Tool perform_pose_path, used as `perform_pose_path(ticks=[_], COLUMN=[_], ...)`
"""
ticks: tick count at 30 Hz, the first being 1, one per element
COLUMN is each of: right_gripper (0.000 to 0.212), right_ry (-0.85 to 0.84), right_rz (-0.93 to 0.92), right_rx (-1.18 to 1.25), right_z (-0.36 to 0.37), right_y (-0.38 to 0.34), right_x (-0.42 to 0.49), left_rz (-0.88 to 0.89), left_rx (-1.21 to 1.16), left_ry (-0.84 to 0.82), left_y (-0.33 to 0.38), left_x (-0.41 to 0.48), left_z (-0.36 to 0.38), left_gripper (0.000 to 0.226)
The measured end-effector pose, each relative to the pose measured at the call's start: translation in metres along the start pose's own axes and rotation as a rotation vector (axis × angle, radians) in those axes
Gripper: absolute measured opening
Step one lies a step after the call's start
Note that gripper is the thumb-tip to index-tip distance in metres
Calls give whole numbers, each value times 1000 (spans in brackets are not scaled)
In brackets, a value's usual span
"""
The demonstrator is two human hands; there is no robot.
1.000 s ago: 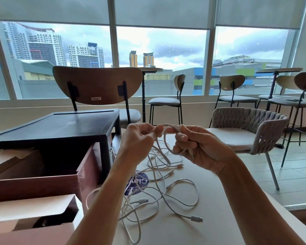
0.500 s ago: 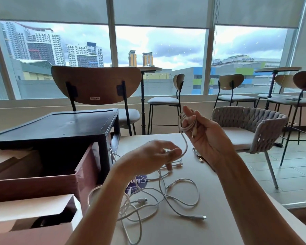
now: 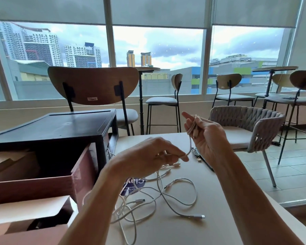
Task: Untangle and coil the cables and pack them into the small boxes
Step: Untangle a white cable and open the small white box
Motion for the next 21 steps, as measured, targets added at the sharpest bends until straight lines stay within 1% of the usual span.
perform_pose_path(ticks=[4, 7, 9, 12, 16, 18, 21], right_gripper=[27, 27, 28, 29, 29, 29, 30], right_ry=[-87, -141, -177, -219, -265, -340, -483], right_rz=[-29, 7, 28, 41, 1, 4, 95], right_rx=[-253, -276, -281, -331, -478, -563, -575], right_z=[1, 2, 4, 7, 8, 9, 10], right_y=[5, 5, 4, 6, 8, 10, 12], right_x=[-1, -2, -4, -5, -5, -7, -11], left_rz=[32, 51, 69, 90, 108, 116, 114], left_rx=[-110, -168, -196, -197, -198, -184, -136], left_ry=[131, 256, 311, 354, 338, 375, 543], left_y=[-3, -1, 1, 3, 2, 0, -7], left_x=[0, -1, -2, -4, -4, -2, 1], left_z=[-10, -20, -23, -26, -26, -26, -29], left_gripper=[20, 12, 9, 9, 15, 18, 14])
Point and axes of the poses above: each hand's wrist, its own x-axis towards the middle knuckle, its own z-axis out of the palm, y = z × x, the point moved 1 cm from there along x, towards the middle knuckle, and after that the axes turned 3 degrees about y, right-handed, at the moved point
